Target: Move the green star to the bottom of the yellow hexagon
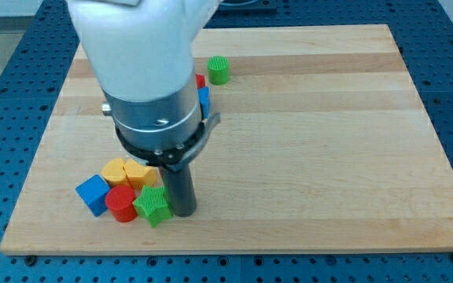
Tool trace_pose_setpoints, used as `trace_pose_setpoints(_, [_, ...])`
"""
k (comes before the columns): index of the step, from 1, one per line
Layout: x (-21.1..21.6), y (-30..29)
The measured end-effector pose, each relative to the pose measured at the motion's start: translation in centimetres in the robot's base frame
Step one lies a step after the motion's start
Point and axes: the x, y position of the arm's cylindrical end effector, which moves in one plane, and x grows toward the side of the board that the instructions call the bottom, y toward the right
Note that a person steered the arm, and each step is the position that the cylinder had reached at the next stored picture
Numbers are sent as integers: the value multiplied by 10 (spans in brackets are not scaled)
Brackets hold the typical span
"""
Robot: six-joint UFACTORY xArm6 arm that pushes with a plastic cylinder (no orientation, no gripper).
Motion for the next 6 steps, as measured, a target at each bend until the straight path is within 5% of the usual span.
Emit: trace_pose_setpoints(6, [17,-65])
